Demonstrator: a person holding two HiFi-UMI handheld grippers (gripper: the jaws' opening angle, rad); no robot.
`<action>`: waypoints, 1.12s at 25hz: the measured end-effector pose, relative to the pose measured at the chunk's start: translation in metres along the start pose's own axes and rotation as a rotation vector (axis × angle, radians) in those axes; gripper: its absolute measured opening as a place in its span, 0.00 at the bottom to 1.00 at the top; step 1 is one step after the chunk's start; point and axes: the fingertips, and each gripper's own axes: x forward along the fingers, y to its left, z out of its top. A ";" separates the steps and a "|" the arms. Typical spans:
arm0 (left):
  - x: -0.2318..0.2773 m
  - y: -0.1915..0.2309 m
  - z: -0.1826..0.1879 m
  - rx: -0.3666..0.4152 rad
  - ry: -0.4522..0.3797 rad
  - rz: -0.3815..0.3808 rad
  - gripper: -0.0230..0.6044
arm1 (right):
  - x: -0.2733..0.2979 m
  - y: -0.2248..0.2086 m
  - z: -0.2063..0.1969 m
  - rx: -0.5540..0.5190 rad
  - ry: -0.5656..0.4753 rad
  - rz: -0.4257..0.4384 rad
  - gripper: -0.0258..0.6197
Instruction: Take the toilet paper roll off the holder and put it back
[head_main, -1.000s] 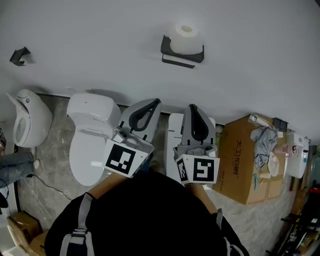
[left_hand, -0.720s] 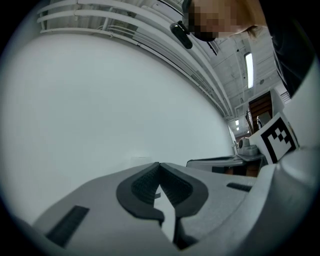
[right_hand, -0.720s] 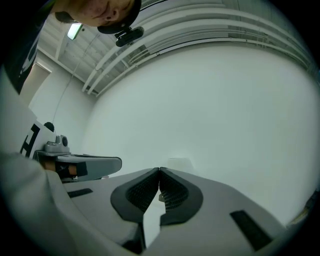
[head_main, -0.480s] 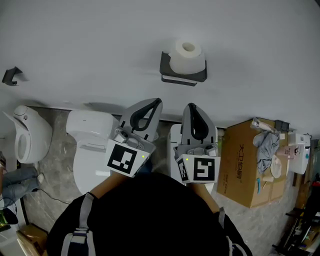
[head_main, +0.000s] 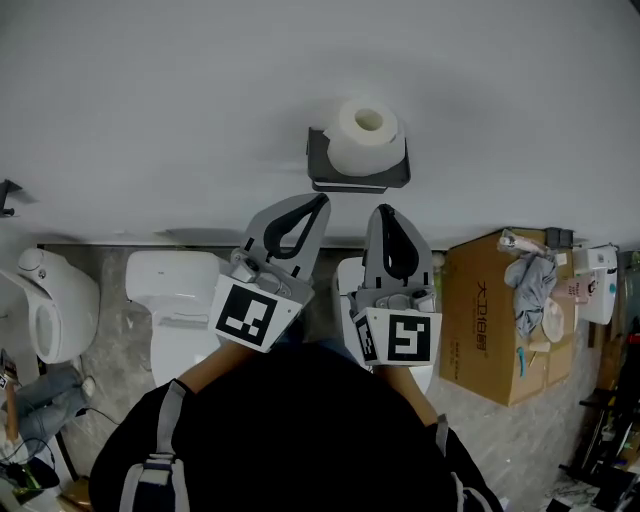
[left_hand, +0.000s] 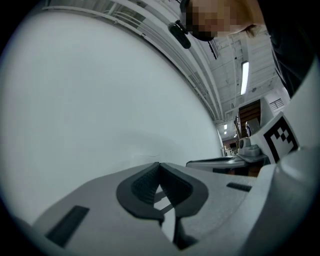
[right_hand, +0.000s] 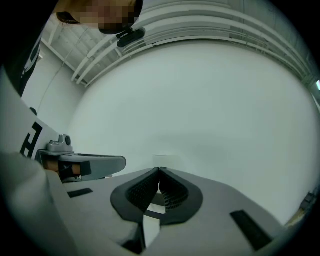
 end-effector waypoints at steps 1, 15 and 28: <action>0.004 0.002 0.000 -0.003 0.001 -0.008 0.04 | 0.003 -0.002 0.000 0.001 -0.005 -0.010 0.08; 0.039 0.013 0.005 -0.009 -0.001 -0.022 0.04 | 0.034 -0.023 0.002 -0.010 0.000 -0.010 0.08; 0.062 0.020 0.007 -0.005 0.011 0.037 0.05 | 0.052 -0.041 0.006 0.003 -0.024 0.030 0.08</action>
